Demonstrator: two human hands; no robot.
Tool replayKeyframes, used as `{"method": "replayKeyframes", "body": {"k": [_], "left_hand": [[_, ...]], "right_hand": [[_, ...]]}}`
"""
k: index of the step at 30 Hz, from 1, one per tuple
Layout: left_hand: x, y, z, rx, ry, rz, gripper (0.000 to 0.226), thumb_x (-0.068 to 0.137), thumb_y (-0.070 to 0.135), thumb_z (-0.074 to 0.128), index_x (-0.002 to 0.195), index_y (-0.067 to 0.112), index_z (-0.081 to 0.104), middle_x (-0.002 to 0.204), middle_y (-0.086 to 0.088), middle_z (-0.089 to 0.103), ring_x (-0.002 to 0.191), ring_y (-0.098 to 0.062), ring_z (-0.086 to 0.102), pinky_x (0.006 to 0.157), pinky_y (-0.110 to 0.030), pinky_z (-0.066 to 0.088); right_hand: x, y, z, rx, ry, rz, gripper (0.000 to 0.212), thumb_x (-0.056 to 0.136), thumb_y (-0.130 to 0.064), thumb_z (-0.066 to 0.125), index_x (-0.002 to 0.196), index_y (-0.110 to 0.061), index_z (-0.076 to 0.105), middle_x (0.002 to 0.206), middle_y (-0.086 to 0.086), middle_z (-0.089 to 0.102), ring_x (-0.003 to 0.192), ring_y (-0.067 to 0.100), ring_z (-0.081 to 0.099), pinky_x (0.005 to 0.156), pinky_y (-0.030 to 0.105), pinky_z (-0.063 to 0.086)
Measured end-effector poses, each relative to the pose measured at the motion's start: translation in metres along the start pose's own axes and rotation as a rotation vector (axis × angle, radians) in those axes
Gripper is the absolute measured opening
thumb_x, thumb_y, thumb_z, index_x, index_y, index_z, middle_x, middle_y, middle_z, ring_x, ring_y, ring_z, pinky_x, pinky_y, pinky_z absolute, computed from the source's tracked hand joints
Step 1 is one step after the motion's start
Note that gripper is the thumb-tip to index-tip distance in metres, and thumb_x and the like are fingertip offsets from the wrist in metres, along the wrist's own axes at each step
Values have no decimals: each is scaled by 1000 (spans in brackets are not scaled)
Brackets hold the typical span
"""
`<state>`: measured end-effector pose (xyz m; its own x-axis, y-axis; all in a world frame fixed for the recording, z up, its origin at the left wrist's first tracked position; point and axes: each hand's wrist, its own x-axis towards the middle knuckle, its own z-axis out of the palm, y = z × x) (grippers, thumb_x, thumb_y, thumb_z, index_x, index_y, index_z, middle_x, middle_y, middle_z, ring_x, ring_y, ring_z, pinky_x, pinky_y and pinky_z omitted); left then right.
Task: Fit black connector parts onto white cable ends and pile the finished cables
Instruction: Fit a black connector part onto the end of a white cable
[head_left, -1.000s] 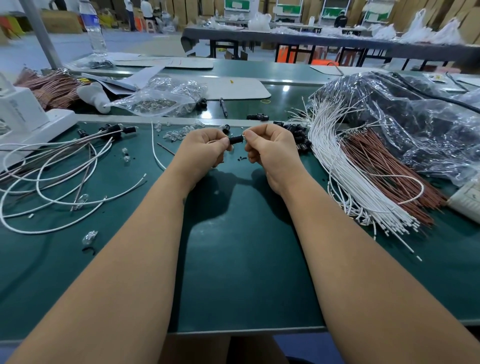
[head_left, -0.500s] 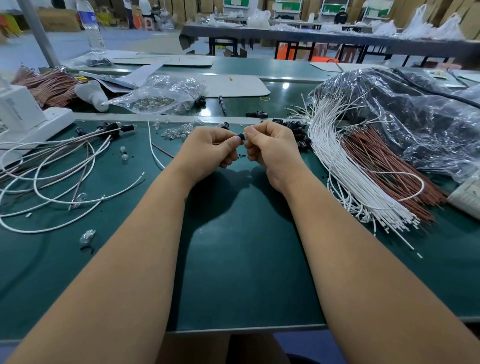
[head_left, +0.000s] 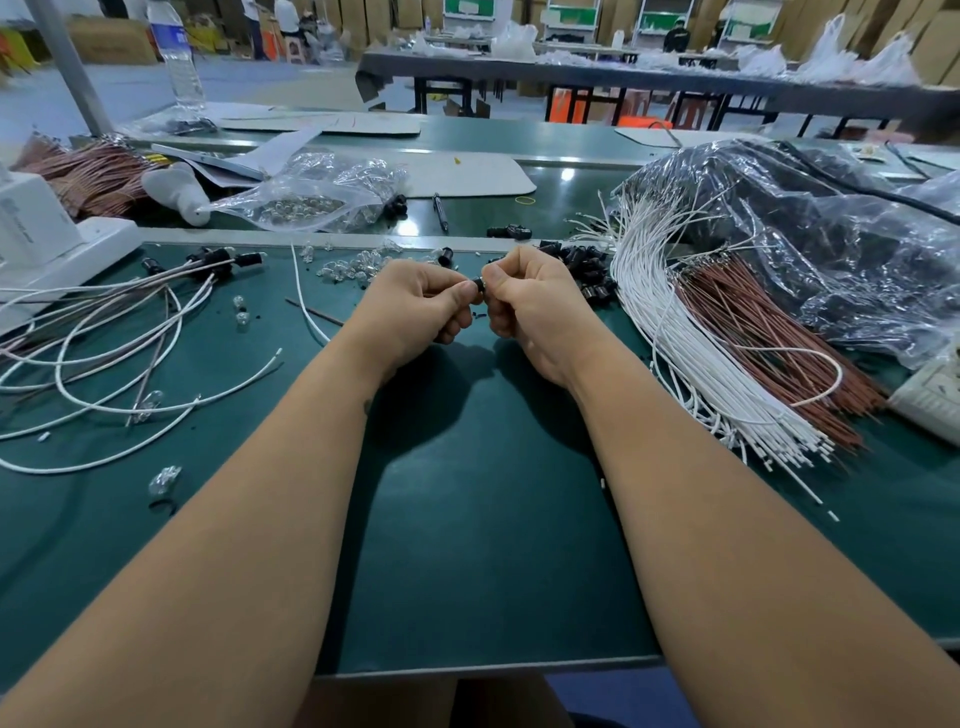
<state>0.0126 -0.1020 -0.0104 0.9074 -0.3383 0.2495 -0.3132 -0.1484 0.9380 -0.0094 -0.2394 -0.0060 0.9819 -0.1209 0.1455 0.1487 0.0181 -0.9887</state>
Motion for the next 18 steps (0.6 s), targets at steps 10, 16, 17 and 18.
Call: {"method": "replayKeyframes", "body": {"k": [10,16,17,18], "left_hand": [[3,1,7,-13,37,73,25,97,10,54,78,18,69,58,4,59,50,-3,50,54,-16,46],[8,-3,5,13,4,32,18,98,10,52,91,16,67,65,3,59,51,-4,47,54,-17,41],[8,-4,4,-1,14,11,18,98,8,50,94,15,66,66,3,58,51,-4,46,55,-17,41],[9,-5,2,-15,27,-10,19,98,6,48,99,13,66,68,3,58,52,-3,46,56,-17,41]], "right_hand": [[3,4,7,39,124,-86,19,96,-12,53,78,-14,48,55,-4,51,49,12,41,50,25,36],[7,6,10,143,236,-72,20,99,-20,53,80,-15,49,56,-6,49,43,5,39,47,20,36],[8,4,8,202,263,-61,21,100,-19,51,80,-15,48,54,-6,47,43,6,38,47,20,36],[8,3,5,235,282,-51,22,101,-19,50,80,-14,47,56,-4,48,44,7,38,47,21,36]]}}
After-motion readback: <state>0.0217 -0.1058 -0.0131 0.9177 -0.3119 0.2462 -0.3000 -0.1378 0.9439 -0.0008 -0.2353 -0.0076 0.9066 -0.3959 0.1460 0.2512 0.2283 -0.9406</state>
